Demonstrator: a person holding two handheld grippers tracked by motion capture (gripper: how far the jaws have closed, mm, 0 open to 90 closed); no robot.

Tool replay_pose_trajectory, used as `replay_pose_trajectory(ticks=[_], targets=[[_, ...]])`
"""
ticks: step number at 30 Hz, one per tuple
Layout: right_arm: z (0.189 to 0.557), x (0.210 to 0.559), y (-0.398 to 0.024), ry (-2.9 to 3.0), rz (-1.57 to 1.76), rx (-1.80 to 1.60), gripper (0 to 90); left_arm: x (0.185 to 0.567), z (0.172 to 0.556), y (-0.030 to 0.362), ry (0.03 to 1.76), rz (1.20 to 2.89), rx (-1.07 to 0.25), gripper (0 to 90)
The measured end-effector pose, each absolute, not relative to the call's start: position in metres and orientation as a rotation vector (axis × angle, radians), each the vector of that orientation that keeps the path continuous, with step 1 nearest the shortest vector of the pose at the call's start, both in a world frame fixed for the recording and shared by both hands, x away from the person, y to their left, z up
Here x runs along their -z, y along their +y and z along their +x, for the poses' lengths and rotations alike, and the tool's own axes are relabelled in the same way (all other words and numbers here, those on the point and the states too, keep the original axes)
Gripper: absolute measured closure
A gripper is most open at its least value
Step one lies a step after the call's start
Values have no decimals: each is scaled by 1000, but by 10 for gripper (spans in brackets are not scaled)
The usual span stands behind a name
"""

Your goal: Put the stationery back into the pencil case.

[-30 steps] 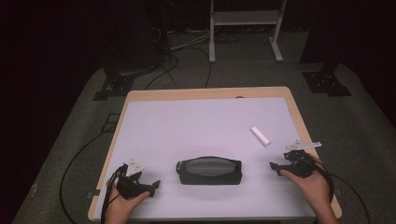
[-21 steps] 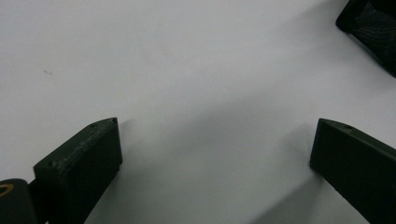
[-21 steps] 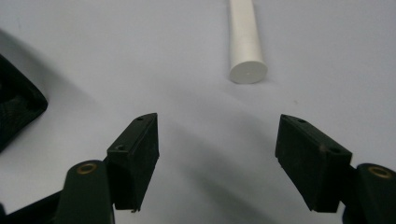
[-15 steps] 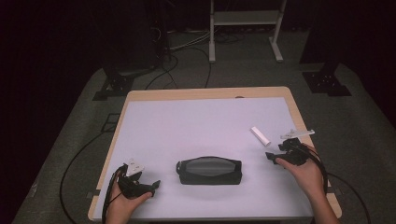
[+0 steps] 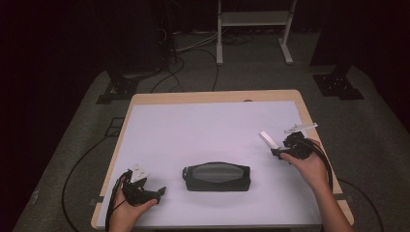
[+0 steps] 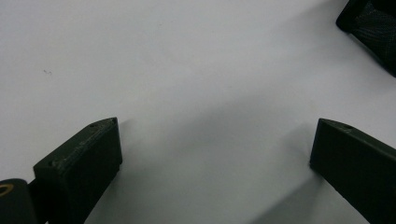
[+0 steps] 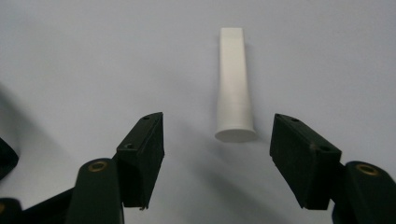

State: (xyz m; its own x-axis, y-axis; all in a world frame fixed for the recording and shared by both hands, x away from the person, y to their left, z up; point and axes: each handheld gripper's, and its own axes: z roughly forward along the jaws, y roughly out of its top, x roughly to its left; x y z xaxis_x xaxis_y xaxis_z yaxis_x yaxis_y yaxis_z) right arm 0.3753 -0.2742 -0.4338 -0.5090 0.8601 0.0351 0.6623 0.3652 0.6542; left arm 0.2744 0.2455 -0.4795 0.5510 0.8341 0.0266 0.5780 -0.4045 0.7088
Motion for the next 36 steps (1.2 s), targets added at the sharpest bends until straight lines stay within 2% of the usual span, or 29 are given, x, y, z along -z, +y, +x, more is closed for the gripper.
replay_pose_trajectory(ticks=[20,36], targets=[[412,435,-258,2381,1325,-844,393,479,274,246,1132,2132,-500,14],[453,437,-239,2451,1304,-764,466,480,275,246,1135,2125,-497,14]])
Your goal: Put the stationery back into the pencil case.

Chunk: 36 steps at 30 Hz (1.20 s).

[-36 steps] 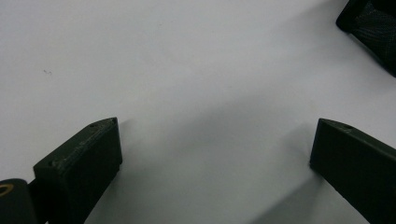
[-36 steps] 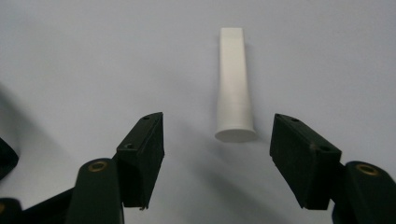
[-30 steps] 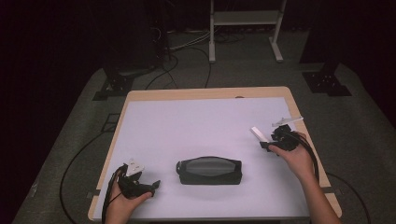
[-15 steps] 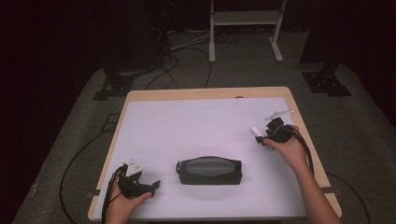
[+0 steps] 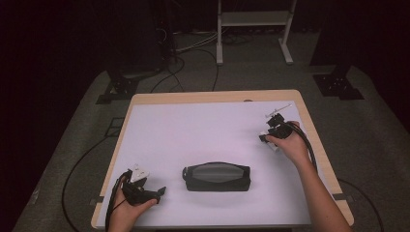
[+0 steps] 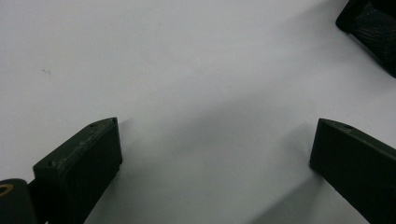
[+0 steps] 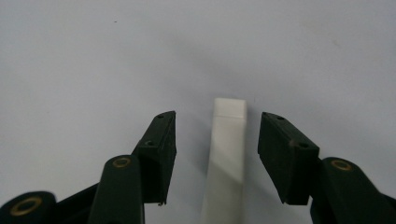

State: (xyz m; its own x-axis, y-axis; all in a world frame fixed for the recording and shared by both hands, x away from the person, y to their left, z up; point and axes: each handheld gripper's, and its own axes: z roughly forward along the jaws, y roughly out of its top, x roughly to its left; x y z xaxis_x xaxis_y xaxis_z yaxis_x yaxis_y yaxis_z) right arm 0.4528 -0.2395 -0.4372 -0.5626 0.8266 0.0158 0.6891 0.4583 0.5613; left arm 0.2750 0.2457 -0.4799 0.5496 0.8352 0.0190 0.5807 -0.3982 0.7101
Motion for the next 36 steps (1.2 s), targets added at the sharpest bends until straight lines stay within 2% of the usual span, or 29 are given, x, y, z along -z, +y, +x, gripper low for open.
replay_pose_trajectory(ticks=[14,27,36], targets=[[467,452,-241,2470,1307,-723,565,480,275,246,1135,2124,-496,13],[467,454,-240,2485,1300,-733,698,480,275,246,1135,2124,-497,14],[466,455,-245,2471,1330,-797,703,480,275,246,1134,2123,-496,14]])
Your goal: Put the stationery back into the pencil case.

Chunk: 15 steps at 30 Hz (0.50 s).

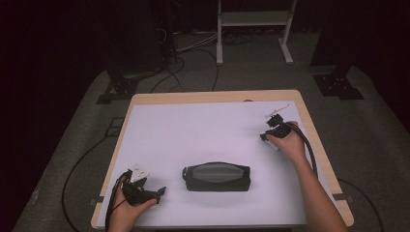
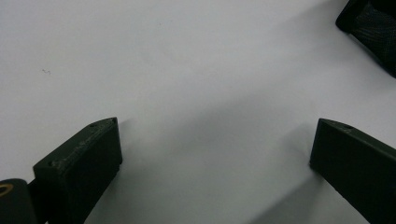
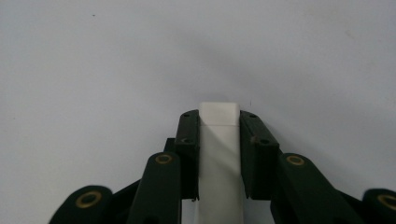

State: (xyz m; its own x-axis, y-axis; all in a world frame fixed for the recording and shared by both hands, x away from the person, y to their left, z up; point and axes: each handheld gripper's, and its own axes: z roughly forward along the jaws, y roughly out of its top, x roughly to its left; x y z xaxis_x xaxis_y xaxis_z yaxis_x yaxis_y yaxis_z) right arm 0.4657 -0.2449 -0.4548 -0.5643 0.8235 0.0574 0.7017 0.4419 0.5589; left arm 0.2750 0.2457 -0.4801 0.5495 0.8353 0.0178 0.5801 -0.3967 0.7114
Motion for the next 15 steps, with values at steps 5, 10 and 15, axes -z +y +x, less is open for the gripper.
replay_pose_trajectory(ticks=[5,10,15], targets=[[463,452,-246,2469,1331,-840,704,480,275,246,1134,2123,-497,13],[457,442,-246,2458,1311,-906,704,480,275,246,1134,2123,-497,14],[450,431,-246,2450,1282,-955,705,480,275,246,1134,2123,-497,14]])
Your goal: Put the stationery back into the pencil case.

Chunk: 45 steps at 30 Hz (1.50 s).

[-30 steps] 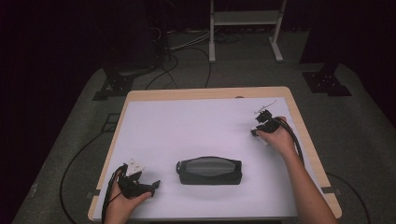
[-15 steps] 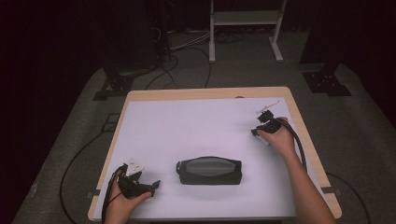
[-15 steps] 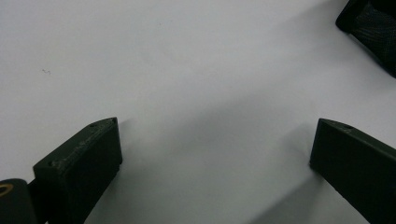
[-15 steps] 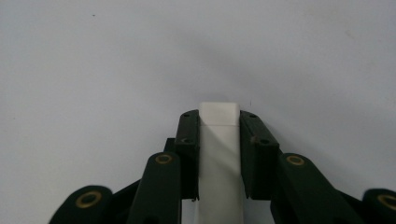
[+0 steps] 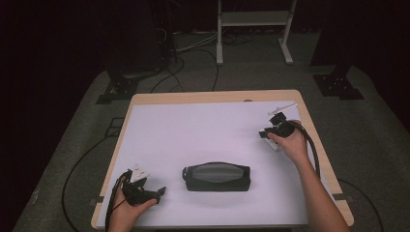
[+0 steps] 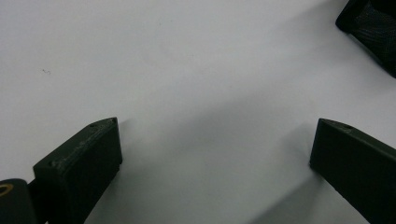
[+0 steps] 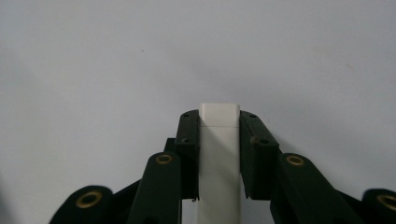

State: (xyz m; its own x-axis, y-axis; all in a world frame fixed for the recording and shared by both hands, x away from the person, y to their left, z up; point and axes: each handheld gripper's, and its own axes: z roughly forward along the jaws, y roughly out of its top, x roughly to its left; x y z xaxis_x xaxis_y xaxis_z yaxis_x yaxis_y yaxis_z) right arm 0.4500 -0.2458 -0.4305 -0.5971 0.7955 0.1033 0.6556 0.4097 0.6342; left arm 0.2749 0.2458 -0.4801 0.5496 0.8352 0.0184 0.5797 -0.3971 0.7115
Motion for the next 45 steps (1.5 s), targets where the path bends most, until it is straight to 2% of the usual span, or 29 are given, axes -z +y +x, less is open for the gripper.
replay_pose_trajectory(ticks=[21,45], targets=[[414,400,-237,2456,1143,-1109,705,480,275,246,1135,2127,-496,14],[367,374,-185,2606,850,-1184,705,480,275,246,1133,2125,-499,14]])
